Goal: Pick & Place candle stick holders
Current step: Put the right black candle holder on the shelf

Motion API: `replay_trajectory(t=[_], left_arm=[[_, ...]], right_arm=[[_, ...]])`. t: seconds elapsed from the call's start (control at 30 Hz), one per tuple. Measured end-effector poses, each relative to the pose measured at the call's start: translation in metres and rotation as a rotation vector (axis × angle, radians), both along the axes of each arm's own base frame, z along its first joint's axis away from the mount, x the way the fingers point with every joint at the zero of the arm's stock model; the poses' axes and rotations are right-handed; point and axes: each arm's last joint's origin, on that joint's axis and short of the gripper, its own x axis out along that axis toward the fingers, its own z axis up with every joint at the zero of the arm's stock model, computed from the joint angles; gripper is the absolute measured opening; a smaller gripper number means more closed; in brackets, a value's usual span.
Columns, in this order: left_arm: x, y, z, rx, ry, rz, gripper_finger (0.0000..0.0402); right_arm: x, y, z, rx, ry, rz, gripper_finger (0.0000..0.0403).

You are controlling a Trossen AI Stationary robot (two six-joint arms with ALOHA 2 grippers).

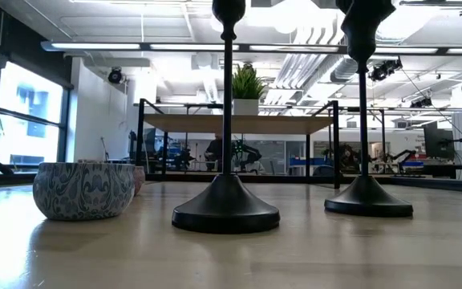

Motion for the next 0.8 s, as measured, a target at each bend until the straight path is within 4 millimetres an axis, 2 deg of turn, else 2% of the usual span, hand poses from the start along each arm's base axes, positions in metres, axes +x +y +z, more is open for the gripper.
replay_trajectory(t=[0.47,0.8], left_arm=[[-0.001,0.000,-0.006,-0.001,0.060,-0.020,0.0188],[-0.001,0.000,-0.006,0.000,0.060,-0.020,0.0188]], right_arm=[[0.011,0.008,-0.019,0.017,0.079,-0.013,0.0236],[0.013,0.008,-0.019,0.034,0.061,-0.034,0.0236]])
